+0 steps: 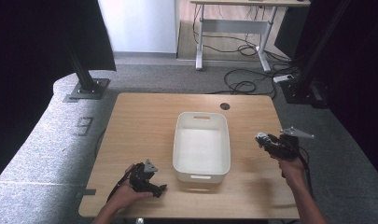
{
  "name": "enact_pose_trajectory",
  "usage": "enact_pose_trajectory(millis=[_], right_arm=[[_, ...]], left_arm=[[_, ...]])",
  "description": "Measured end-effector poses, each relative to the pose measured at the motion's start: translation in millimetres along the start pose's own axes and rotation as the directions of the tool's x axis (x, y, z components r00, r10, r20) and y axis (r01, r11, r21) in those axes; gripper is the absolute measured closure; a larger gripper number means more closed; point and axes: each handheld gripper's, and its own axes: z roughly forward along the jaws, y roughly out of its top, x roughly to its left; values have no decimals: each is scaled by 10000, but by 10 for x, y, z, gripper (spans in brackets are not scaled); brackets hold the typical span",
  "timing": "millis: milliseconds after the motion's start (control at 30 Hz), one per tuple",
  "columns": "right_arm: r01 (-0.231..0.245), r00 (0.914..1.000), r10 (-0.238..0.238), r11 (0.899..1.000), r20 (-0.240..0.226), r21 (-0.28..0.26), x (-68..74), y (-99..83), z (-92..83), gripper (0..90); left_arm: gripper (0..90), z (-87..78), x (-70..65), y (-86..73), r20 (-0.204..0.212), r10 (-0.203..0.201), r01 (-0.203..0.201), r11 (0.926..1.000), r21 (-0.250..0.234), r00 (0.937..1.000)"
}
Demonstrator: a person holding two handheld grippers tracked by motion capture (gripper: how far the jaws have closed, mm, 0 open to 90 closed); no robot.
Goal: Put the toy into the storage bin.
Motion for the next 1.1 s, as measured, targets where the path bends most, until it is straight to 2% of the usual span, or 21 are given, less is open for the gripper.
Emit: enact_pose_trajectory(millis=[1100], right_arm=[[228, 9982, -235, 9996, -545, -140, 288, 99, 26, 508]], left_arm=[[0, 0, 0, 0, 8, 0, 0, 10000, 0, 10000]])
